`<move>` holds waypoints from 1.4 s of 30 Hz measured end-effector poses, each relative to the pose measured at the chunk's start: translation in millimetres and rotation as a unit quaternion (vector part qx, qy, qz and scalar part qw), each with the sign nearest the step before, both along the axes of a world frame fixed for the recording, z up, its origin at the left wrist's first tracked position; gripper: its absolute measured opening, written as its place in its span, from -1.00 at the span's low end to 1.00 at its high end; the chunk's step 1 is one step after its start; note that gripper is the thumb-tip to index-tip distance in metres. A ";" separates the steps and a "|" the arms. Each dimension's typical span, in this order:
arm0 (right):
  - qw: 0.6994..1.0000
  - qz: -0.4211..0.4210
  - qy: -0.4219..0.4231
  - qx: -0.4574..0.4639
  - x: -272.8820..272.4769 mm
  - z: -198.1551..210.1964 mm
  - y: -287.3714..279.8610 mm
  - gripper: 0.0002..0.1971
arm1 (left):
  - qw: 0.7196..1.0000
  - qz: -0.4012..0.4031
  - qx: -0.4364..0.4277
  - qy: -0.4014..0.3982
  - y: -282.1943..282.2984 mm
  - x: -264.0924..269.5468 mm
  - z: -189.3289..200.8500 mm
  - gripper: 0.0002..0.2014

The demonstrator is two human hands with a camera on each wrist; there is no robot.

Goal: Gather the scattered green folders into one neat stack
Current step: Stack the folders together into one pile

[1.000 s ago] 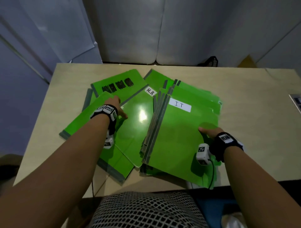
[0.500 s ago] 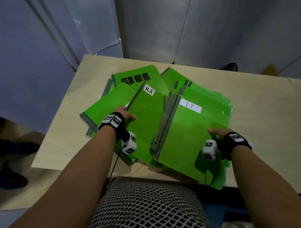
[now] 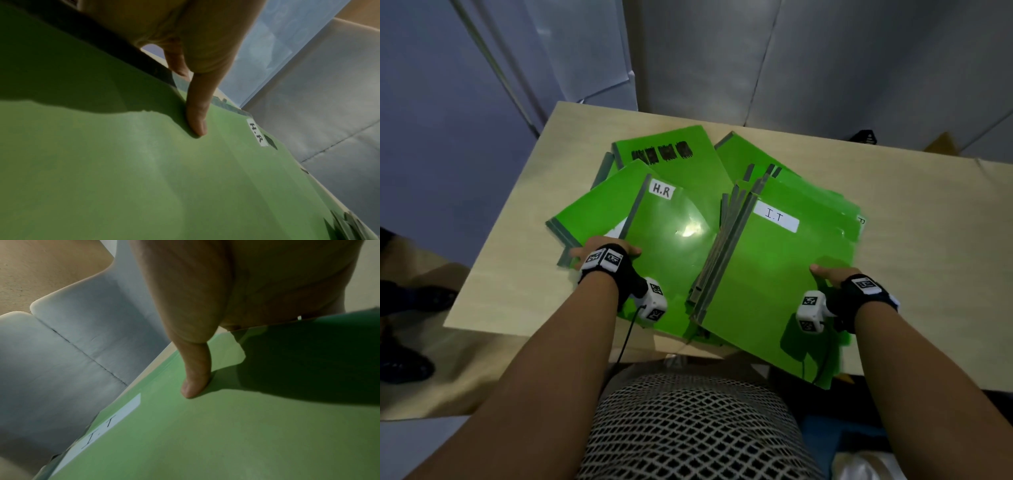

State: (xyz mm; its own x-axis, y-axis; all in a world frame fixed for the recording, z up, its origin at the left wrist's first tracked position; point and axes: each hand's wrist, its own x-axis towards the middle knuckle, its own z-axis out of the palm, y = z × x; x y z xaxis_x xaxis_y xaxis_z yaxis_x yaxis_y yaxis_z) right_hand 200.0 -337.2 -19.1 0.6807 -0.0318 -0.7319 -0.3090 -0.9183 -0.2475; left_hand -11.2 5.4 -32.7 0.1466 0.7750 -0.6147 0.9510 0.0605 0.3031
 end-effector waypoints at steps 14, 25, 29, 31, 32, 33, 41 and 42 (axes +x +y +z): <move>0.990 -0.137 0.010 0.031 5.0 -10.1 1.1 -0.13 | 0.995 -0.017 -0.090 -0.049 -2.4 -5.4 10.3 -0.24; 0.999 -0.052 0.011 0.013 12.2 1.2 1.4 -0.37 | 0.985 -0.025 0.095 -0.145 7.7 31.9 67.2 -0.59; 0.994 -0.106 0.008 0.036 16.9 -4.9 5.4 -0.21 | 0.947 -0.195 0.204 -0.150 10.3 63.4 114.1 -0.78; 0.991 -0.125 0.016 0.041 15.9 -4.5 5.2 -0.21 | 0.914 -0.272 0.265 -0.141 9.6 80.1 134.0 -0.79; 0.990 -0.132 0.019 0.040 15.2 -4.2 3.4 -0.24 | 0.897 -0.302 0.291 -0.136 9.4 87.6 143.9 -0.78; 0.991 -0.129 0.017 0.037 13.0 -1.6 2.9 -0.30 | 0.880 -0.328 0.316 -0.133 10.6 95.4 154.2 -0.77; 0.988 -0.130 0.010 0.080 21.2 -0.7 5.1 -0.34 | 0.853 -0.341 0.251 -0.306 31.2 137.4 222.2 -0.47; 0.984 -0.154 0.011 0.089 24.6 -6.1 3.5 -0.25 | 0.852 -0.334 0.200 -0.349 26.8 138.9 218.0 -0.34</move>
